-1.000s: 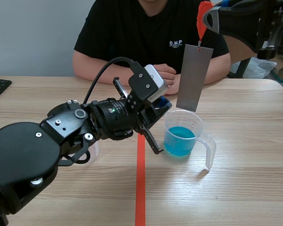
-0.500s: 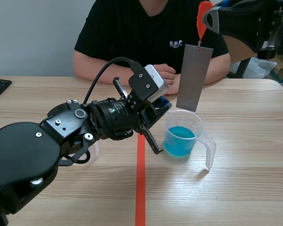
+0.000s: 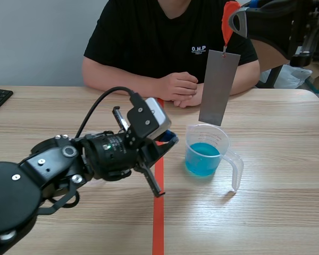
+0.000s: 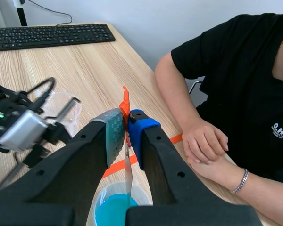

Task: Do the redox reaction experiment.
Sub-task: 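Point at the plate with the left hand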

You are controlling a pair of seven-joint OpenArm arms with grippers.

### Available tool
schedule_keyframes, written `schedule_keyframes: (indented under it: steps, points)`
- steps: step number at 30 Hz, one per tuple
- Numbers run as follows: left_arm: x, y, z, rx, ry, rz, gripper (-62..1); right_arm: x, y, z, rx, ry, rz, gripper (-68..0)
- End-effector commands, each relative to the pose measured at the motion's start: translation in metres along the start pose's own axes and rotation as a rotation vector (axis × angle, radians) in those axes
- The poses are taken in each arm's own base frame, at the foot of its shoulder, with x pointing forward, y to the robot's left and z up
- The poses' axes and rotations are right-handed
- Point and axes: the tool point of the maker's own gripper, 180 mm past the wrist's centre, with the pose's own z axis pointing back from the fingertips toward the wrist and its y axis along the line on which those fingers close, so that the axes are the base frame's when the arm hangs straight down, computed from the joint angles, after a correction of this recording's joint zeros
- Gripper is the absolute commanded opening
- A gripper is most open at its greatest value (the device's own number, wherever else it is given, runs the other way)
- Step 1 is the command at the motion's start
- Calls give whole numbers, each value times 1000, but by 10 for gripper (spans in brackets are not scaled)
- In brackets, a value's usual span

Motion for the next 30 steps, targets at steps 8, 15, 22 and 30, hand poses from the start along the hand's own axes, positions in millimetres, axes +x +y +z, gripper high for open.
schedule_keyframes:
  steps: [8,15,22,30]
  points:
    - [18,22,80,77,-41,50,-562,13,-7,3,-13,-33,21,-660]
    - [10,32,152,142,33,129,-562,14,-7,3,-13,-39,20,-660]
    - [-37,28,222,279,231,226,-562,14,-6,3,-11,-47,16,-660]
    - [-77,-7,287,346,453,334,-562,11,-7,2,-12,-54,2,-660]
